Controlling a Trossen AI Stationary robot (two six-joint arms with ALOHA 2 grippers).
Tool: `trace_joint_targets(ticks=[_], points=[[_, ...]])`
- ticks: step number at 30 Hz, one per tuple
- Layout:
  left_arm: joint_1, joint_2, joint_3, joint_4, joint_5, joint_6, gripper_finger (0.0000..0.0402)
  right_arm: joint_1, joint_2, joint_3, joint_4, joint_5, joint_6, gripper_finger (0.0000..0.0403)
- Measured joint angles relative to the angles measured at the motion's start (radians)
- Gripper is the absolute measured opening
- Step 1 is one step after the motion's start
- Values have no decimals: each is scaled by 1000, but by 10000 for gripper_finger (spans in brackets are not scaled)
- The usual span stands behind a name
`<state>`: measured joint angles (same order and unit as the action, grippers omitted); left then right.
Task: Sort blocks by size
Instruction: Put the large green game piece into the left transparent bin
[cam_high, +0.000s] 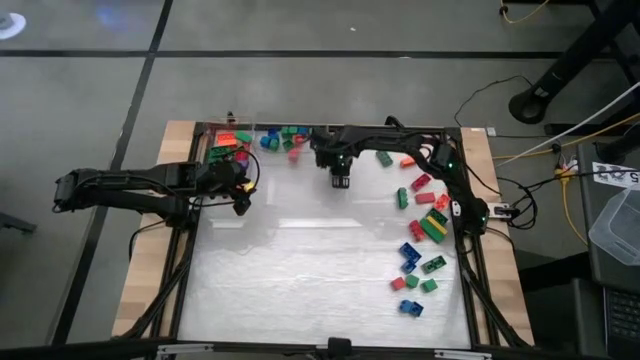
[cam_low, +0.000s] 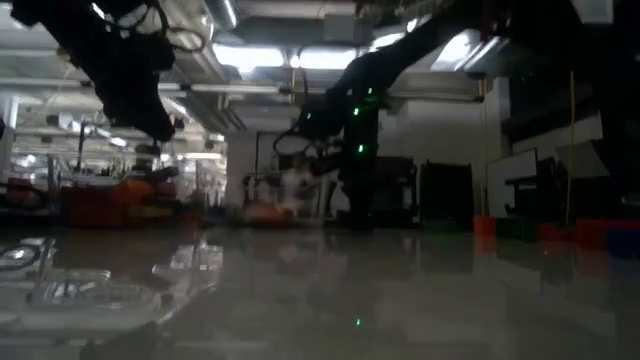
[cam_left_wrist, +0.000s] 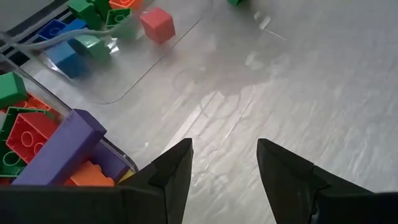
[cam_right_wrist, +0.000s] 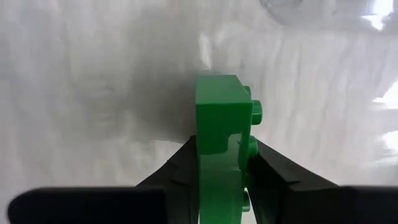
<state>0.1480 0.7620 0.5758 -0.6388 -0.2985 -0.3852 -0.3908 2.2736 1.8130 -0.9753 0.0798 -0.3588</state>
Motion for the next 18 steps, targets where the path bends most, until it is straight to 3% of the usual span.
trace_joint_targets(ticks=[2,7,18], points=[[0,0,0,0,0,0,169,-13,-1,1,20,-67,17,94],[0,0,0,0,0,-5,169,1,-1,1,35,-95,40,93],[-9,0,0,0,49,-61,169,123,0,1,-113,-179,39,101]])
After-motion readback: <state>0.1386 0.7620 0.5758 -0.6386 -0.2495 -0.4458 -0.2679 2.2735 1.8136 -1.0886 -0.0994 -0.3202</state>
